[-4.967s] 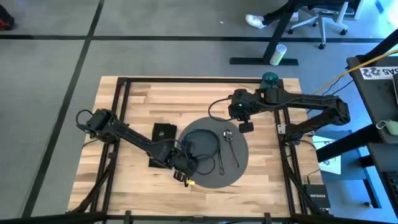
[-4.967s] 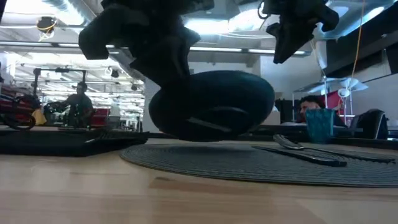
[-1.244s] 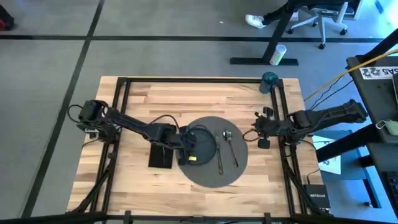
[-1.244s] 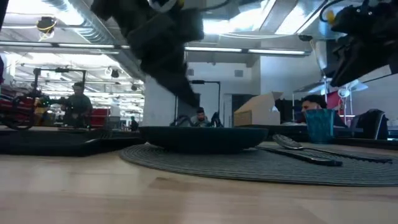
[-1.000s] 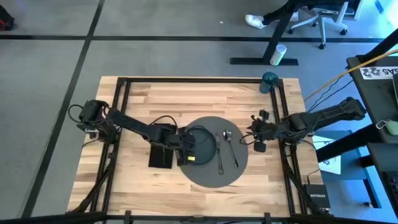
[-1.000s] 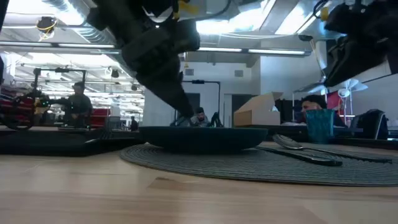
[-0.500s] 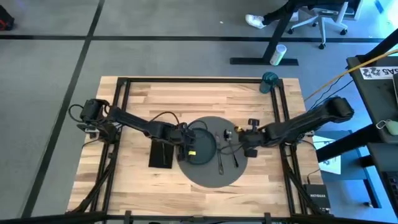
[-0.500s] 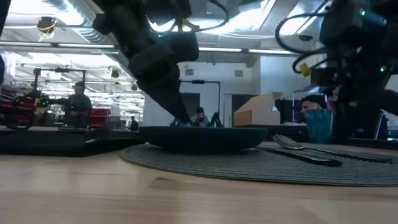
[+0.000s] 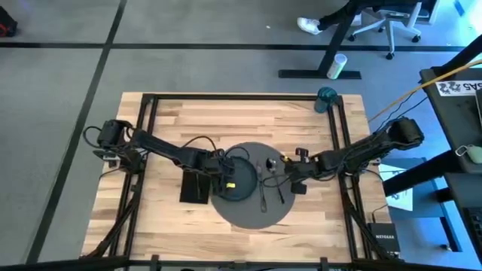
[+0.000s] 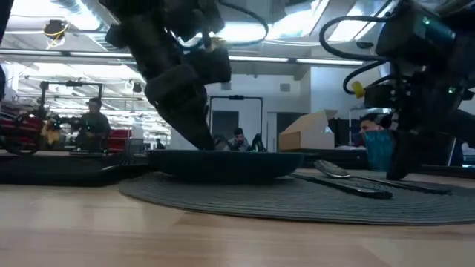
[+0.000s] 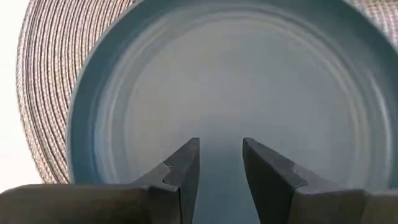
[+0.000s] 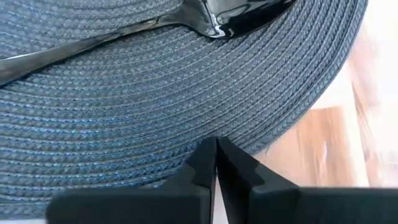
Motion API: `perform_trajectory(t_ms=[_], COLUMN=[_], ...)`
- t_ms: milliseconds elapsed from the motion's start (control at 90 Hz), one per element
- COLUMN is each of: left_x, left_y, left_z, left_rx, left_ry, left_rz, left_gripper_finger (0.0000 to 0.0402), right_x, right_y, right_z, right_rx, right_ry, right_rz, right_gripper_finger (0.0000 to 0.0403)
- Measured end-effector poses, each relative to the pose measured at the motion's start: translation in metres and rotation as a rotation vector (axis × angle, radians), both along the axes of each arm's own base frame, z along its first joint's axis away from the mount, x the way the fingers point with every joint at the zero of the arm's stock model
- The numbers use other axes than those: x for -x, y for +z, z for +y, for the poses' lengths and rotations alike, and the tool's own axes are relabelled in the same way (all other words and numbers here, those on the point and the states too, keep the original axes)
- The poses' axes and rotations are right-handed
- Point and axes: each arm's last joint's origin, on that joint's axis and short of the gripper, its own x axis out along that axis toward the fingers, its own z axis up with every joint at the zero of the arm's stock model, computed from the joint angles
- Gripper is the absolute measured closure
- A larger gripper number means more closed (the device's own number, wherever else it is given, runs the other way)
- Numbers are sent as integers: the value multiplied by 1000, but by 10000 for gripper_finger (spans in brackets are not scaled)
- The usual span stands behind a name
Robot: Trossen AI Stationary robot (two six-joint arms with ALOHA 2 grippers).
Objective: Set table place
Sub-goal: Adjust the dark blue plate on the gray table mat
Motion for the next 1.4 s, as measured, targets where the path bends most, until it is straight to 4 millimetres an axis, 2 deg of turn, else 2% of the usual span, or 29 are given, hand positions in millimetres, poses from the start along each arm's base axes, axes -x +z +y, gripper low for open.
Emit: perform_trajectory(t_ms=[244,1144,1400], left_x=[-11,-20,-31], left_y=[-19,-15,-32], left_z=[-2,11,8], left_rx=[27,29,75], left_ry=[-4,22,8], left_rz=[-18,-107,-143], left_gripper_finger=[295,295,295], right_x=[-1,-2,-3], right_y=[0,0,0], right_z=[0,1,1], right_rx=[-6,-14,-20], right_ry=[-2,-2,1], right_rz=[-7,-25,-32], right_gripper_finger=[403,403,403])
